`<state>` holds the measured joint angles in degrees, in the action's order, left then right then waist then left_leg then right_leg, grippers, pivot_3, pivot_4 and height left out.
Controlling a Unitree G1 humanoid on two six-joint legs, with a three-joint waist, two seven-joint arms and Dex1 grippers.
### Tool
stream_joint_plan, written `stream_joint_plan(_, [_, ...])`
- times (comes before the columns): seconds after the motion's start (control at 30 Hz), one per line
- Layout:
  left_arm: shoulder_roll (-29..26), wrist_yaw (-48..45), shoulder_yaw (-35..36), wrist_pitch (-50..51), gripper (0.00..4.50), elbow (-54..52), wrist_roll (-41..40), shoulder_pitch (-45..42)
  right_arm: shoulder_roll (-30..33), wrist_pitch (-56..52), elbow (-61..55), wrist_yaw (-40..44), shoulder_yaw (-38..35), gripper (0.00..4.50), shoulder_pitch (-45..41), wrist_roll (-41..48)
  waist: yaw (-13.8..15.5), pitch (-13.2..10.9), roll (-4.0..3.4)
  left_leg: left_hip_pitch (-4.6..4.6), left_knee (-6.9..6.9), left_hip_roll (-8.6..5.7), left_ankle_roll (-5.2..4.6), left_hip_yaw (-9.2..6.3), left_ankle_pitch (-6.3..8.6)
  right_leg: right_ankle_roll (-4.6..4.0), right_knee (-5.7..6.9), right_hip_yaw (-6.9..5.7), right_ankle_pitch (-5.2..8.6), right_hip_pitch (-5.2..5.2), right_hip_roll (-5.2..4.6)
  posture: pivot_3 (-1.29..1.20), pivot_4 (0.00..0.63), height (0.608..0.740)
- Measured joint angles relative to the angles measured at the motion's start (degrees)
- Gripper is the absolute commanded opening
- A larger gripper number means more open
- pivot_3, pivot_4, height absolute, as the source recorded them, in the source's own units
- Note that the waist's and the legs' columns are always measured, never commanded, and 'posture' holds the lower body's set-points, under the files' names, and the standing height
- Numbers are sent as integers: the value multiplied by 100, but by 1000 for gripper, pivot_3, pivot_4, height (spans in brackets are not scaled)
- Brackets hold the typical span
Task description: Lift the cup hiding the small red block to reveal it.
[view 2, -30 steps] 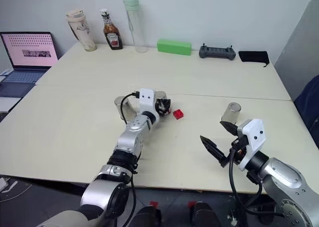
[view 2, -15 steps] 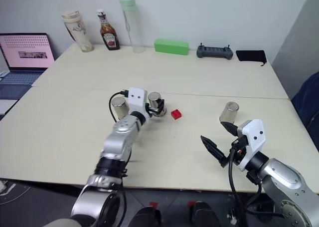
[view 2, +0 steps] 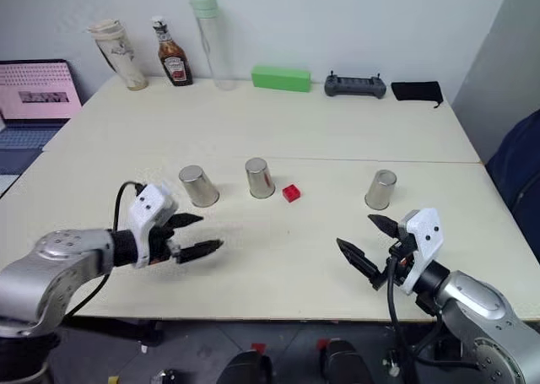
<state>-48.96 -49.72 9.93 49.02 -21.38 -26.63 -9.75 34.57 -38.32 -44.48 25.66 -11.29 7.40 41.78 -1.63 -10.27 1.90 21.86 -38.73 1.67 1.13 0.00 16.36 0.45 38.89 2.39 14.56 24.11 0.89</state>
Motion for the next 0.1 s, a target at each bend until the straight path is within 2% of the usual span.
stream_joint_plan(0.1, [-95,-239,336,-330,4481,306,-77,-22,76,18,59,128,-124,4500,-6,31,30,0,1,-2,-3,-2,0,7,0,-24,-3,7,14,-4,-4,0,150,740])
